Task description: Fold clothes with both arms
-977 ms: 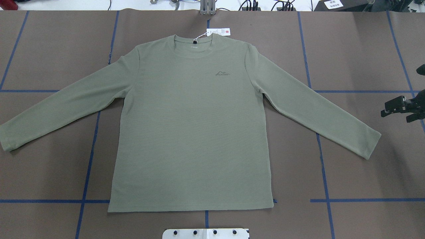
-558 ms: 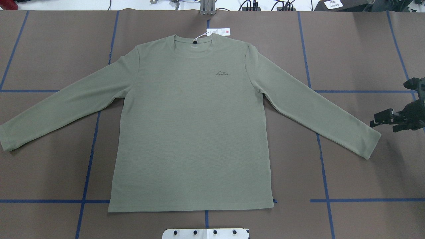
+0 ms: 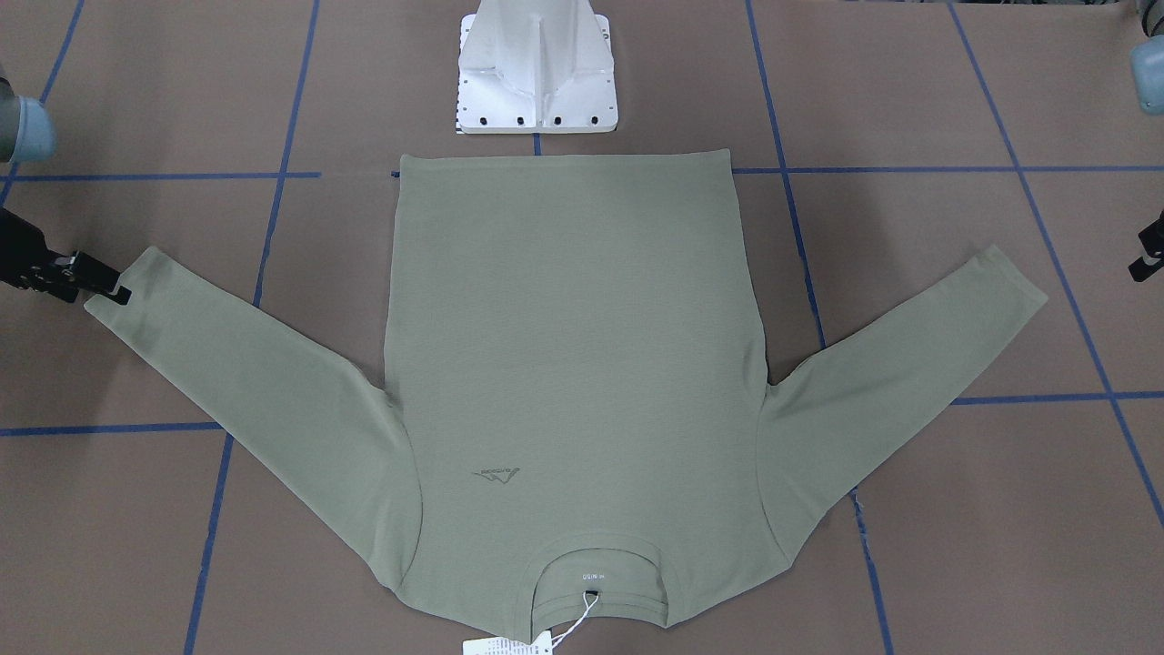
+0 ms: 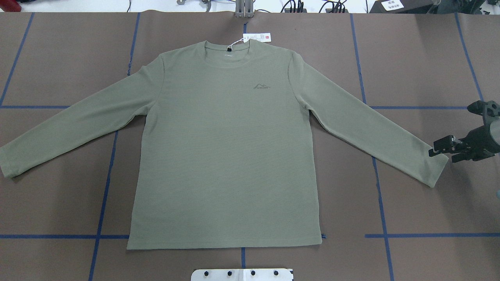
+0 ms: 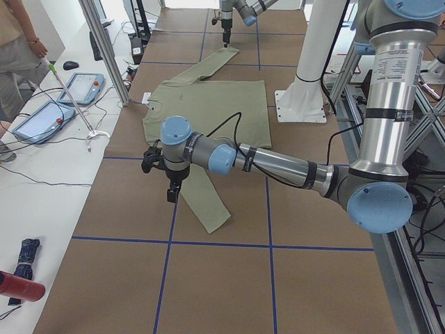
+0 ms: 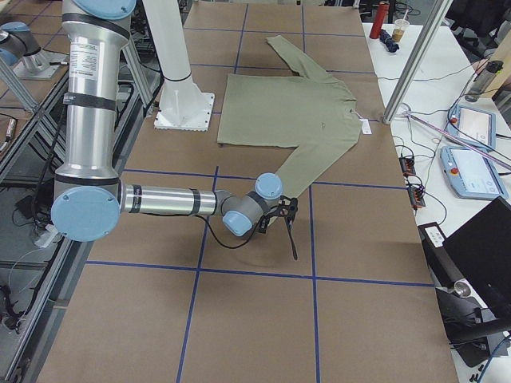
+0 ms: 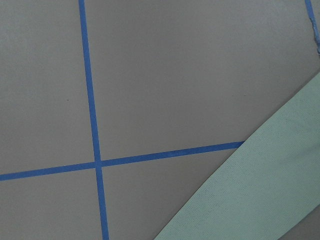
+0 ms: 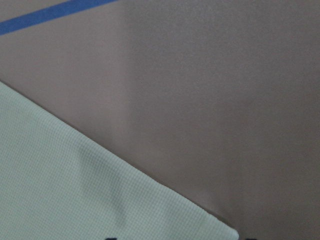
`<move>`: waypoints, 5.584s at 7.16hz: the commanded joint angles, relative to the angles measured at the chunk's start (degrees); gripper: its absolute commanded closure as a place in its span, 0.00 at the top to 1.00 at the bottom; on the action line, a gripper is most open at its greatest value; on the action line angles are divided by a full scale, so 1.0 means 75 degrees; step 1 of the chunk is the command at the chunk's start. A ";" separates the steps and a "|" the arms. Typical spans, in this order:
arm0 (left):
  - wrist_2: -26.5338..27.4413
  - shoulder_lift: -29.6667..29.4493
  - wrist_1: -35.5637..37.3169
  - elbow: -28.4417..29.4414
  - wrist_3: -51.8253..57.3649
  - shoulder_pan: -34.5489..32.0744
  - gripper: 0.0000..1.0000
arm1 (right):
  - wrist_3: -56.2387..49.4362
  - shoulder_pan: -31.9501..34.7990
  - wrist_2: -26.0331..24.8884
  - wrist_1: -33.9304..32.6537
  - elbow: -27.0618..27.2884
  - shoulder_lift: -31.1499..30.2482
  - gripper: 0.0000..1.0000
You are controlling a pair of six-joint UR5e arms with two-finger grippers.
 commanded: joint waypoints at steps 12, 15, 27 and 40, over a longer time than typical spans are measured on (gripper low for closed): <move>0.0070 0.0000 -0.0164 -0.0112 0.0094 0.0000 1.00 | 0.4705 -0.0928 -0.0092 -0.1945 0.1720 0.3672 0.00; 0.0035 0.0058 -0.0456 -0.0100 0.0059 0.0000 1.00 | 0.5482 -0.2789 -0.3118 -0.4474 0.0651 0.7179 0.00; -0.0434 0.0410 -0.1832 0.0727 -0.0621 0.1195 0.99 | 0.5566 -0.3955 -0.4992 -0.3811 -0.2267 0.9342 0.99; -0.0902 0.0565 -0.3539 0.3249 -0.1359 0.1440 0.87 | 0.1476 0.0254 -0.0574 -0.4123 0.2036 0.3181 0.92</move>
